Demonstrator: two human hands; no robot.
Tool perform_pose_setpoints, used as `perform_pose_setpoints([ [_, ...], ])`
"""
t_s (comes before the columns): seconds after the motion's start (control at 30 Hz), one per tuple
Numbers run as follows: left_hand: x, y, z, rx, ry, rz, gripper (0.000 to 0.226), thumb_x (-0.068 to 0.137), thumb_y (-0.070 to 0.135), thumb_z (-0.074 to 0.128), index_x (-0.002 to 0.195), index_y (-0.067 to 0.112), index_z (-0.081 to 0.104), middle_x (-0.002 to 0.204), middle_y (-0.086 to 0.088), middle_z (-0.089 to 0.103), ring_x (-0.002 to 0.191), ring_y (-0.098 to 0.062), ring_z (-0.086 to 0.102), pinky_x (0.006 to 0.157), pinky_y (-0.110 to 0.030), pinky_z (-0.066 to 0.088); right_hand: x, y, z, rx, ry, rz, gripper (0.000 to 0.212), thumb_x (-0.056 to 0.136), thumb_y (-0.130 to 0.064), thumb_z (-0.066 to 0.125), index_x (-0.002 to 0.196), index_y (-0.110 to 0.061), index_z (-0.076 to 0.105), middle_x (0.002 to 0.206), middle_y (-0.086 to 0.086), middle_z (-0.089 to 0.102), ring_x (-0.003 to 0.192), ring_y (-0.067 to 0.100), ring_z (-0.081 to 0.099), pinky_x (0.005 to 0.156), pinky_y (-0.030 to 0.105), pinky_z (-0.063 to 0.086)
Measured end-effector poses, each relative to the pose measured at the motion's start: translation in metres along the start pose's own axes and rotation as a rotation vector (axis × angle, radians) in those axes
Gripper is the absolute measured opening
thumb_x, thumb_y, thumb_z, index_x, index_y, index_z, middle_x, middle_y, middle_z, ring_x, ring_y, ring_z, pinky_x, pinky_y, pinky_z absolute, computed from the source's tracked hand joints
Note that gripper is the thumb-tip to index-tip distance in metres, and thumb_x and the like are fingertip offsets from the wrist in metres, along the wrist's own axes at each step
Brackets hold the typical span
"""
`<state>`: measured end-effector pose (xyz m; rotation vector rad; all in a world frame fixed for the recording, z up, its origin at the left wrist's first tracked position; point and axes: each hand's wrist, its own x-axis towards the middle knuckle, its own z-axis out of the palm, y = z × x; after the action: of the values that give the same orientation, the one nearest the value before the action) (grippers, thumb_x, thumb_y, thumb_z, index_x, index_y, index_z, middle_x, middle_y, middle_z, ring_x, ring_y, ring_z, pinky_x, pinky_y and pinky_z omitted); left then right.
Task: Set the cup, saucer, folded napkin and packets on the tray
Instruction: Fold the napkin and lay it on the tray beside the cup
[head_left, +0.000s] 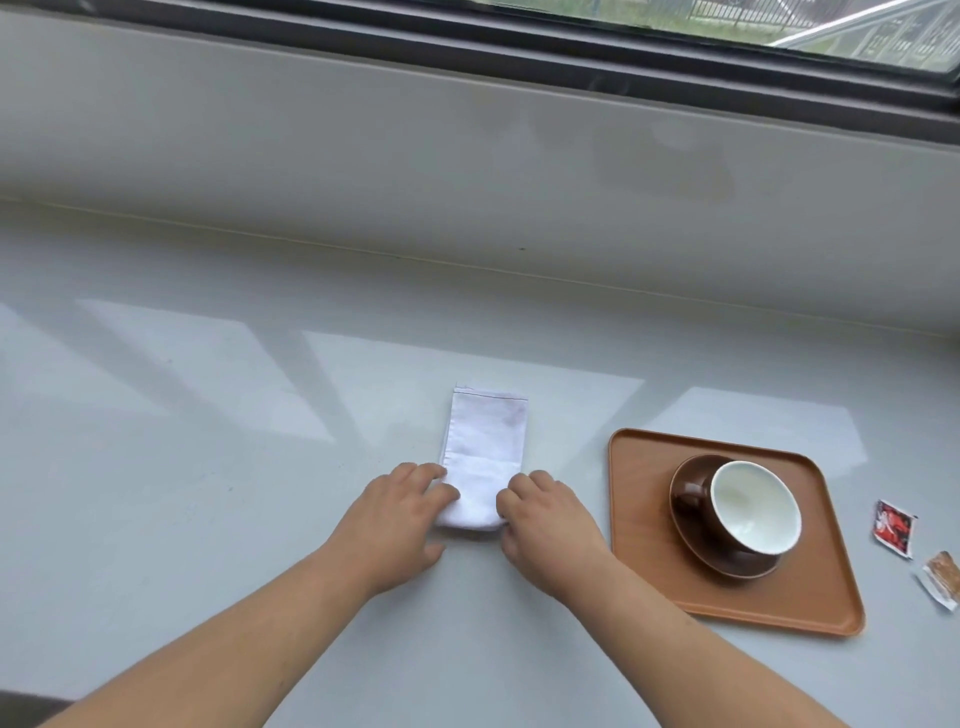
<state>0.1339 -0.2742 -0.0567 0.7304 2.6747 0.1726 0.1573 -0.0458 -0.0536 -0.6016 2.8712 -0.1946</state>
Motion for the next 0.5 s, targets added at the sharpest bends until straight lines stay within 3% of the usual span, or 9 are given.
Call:
perform_pose_setpoints([
  [0.1, 0.0, -0.005, -0.002, -0.057, -0.011, 0.049, 0.058, 0.085, 0.037, 0.064, 0.142, 0.031, 0.055, 0.163, 0.005, 0.038, 0.148, -0.02, 0.035, 0.115, -0.036, 0.036, -0.004, -0.007, -0.006, 0.192, 0.022, -0.034, 0.008, 0.079, -0.022, 0.056, 0.085, -0.016, 0.055, 0.087, -0.002, 0.055, 0.084, 0.023, 0.048, 0.072, 0.032, 0.043],
  [0.17, 0.004, -0.008, -0.003, -0.154, -0.04, 0.034, 0.046, 0.083, 0.029, 0.061, 0.129, 0.033, 0.063, 0.147, 0.011, 0.055, 0.137, -0.016, 0.046, 0.105, -0.032, 0.044, -0.008, -0.008, -0.01, 0.312, 0.013, 0.007, 0.011, 0.079, -0.024, 0.054, 0.089, -0.019, 0.051, 0.089, -0.006, 0.053, 0.087, 0.018, 0.045, 0.072, 0.031, 0.041],
  [0.23, 0.01, -0.01, -0.008, -0.32, -0.033, -0.064, 0.03, 0.081, 0.03, 0.057, 0.108, 0.038, 0.067, 0.115, 0.02, 0.066, 0.112, -0.008, 0.058, 0.086, -0.032, 0.053, -0.011, -0.003, -0.013, 0.388, 0.0, 0.075, 0.021, 0.081, -0.035, 0.054, 0.099, -0.024, 0.052, 0.096, -0.01, 0.054, 0.093, 0.013, 0.045, 0.073, 0.027, 0.039],
  [0.33, 0.058, -0.024, -0.017, -0.518, -0.104, -0.145, 0.016, 0.078, 0.037, 0.058, 0.091, 0.038, 0.067, 0.081, 0.015, 0.067, 0.071, 0.001, 0.059, 0.063, -0.03, 0.052, 0.007, 0.024, -0.006, 0.478, -0.027, 0.248, 0.046, 0.081, -0.052, 0.057, 0.122, -0.031, 0.052, 0.116, -0.017, 0.057, 0.11, 0.005, 0.047, 0.08, 0.021, 0.038],
  [0.43, 0.068, -0.023, -0.025, -0.698, -0.06, -0.212, 0.011, 0.081, 0.045, 0.064, 0.087, 0.035, 0.066, 0.077, 0.009, 0.069, 0.057, -0.002, 0.055, 0.056, -0.026, 0.045, 0.01, 0.03, -0.009, 0.502, -0.096, 0.277, 0.058, 0.079, -0.062, 0.062, 0.129, -0.035, 0.051, 0.124, -0.022, 0.055, 0.117, 0.002, 0.044, 0.092, 0.023, 0.042],
  [0.5, 0.071, -0.023, -0.026, -0.767, -0.021, -0.244, 0.021, 0.082, 0.049, 0.064, 0.083, 0.029, 0.064, 0.077, 0.004, 0.069, 0.059, -0.006, 0.054, 0.057, -0.028, 0.043, 0.014, 0.029, -0.01, 0.515, -0.122, 0.284, 0.049, 0.08, -0.063, 0.063, 0.12, -0.035, 0.056, 0.113, -0.024, 0.056, 0.11, 0.002, 0.047, 0.089, 0.026, 0.046],
])
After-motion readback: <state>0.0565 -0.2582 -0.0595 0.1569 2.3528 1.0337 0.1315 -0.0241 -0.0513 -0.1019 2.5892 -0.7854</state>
